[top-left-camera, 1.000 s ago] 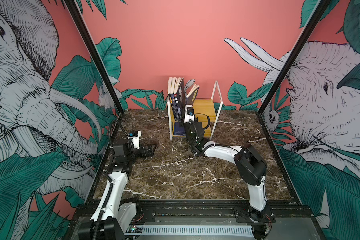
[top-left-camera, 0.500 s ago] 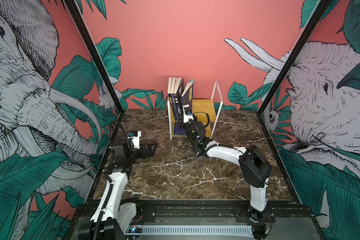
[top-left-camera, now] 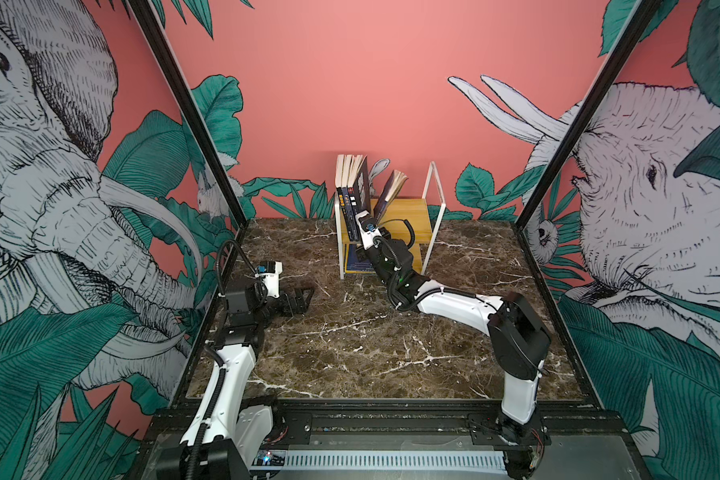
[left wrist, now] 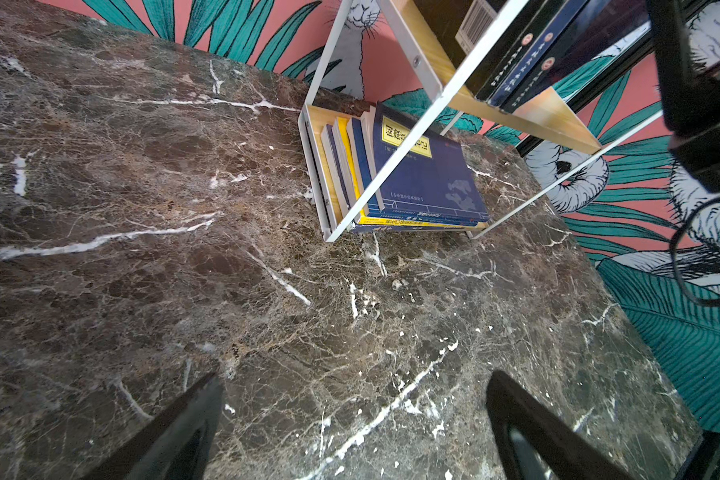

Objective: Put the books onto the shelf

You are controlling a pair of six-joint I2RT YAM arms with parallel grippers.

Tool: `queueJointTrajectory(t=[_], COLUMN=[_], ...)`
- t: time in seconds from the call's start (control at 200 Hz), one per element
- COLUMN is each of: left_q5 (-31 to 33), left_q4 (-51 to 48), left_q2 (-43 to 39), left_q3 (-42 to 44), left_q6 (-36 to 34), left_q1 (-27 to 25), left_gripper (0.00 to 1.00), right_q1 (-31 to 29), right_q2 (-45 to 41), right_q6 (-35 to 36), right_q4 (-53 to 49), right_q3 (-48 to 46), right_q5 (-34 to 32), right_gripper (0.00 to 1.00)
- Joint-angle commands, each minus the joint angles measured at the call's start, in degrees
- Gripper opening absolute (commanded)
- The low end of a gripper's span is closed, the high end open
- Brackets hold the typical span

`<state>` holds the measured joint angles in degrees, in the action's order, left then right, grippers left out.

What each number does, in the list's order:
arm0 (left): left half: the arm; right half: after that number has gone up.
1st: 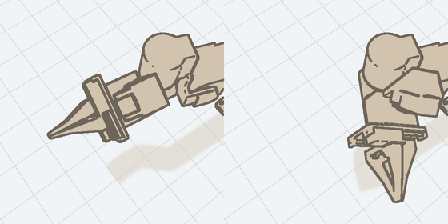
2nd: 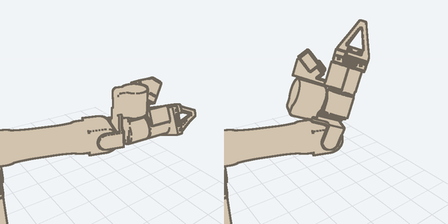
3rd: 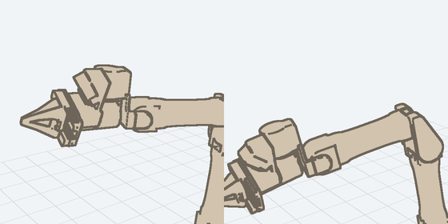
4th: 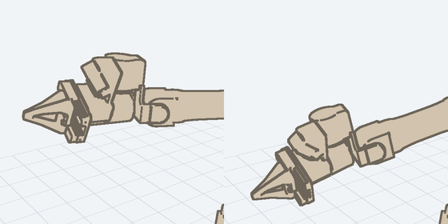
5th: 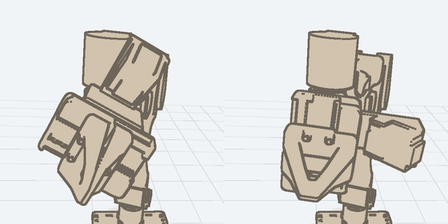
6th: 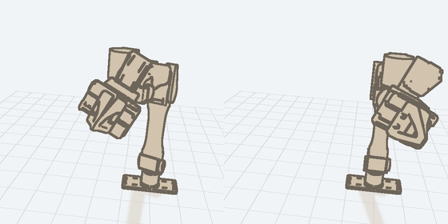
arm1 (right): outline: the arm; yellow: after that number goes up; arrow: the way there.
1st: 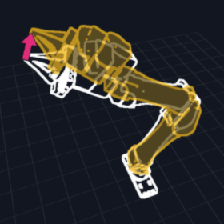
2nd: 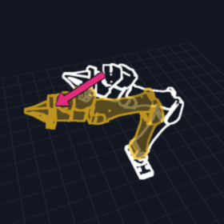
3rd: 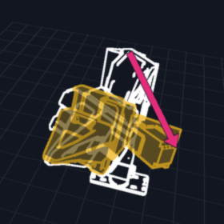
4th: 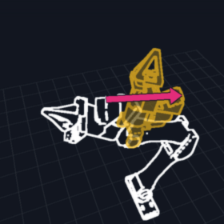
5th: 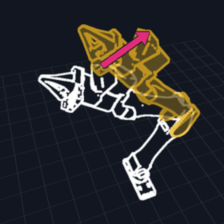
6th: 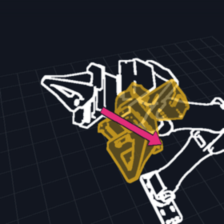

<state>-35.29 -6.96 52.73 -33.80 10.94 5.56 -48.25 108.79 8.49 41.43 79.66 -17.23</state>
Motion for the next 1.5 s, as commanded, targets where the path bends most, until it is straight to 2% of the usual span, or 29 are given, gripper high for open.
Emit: queueJointTrajectory(t=[0.0, 0.16, 0.245, 0.345, 0.445, 0.57, 0.645, 0.765, 0.92, 1.0, 1.18, 1.3, 1.376, 1.496], left_q5=[-0.32, -0.41, -0.39, -0.55, -1.06, -3.72, -7.65, -8.03, -7.66, -7.70, -7.87, -7.78, -7.78, -7.61], left_q4=[0.27, -0.09, 0.36, 0.52, 0.90, 1.15, 0.49, -6.95, -5.89, -5.43, -5.43, -4.81, -4.90, -4.93], left_q2=[-1.09, -0.93, -0.86, -0.36, 0.43, 0.83, 1.29, 2.41, 2.12, 1.42, 0.96, 0.97, 0.99, 0.76], left_q3=[-0.85, -1.00, -0.77, -0.59, -0.61, -0.84, -2.40, -7.97, -6.72, -5.60, -5.16, -4.70, -4.67, -4.66], left_q6=[-0.30, -0.40, -0.44, -0.44, -0.13, -0.99, -3.58, -8.72, -7.54, -7.74, -7.99, -7.86, -7.78, -7.84], left_q1=[0.23, 0.13, 0.19, 0.32, 0.65, 0.84, 0.61, -0.86, -0.99, -1.03, -1.15, -1.34, -1.52, -1.57], left_gripper=[0.99, 0.99, 0.99, 0.99, 0.99, 0.99, 0.99, 0.99, 0.99, 0.99, 0.99, 0.99, 0.99, 0.99], right_q1=[0.70, 1.40, 1.29, 1.16, 1.14, 1.23, 1.61, 3.23, 7.47, 8.48, 10.39, 11.80, 12.07, 12.47], right_q2=[-3.17, -8.65, -14.78, -23.42, -30.85, -37.47, -39.06, -38.24, -32.38, -29.31, -23.06, -17.50, -13.50, -12.20], right_q6=[0.52, -1.49, -5.95, -16.10, -26.84, -41.41, -48.15, -55.45, -69.53, -73.00, -79.28, -84.17, -84.97, -84.15], right_q4=[-1.00, -8.52, -12.24, -16.49, -18.76, -22.67, -19.83, -13.45, -0.42, 5.53, 10.00, 15.44, 17.99, 17.92], right_q3=[2.07, -0.57, -6.23, -12.99, -19.54, -26.21, -31.09, -34.94, -38.46, -39.18, -37.87, -36.77, -35.72, -33.80], right_q5=[-3.45, -2.86, 0.51, 0.56, -2.33, -11.90, -14.84, -14.48, -8.15, -6.82, -4.64, -2.91, -2.72, -2.65], right_gripper=[0.23, 0.25, 0.33, 0.39, 0.42, 0.49, 0.57, 0.71, 0.82, 0.82, 0.81, 0.78, 0.75, 0.71])
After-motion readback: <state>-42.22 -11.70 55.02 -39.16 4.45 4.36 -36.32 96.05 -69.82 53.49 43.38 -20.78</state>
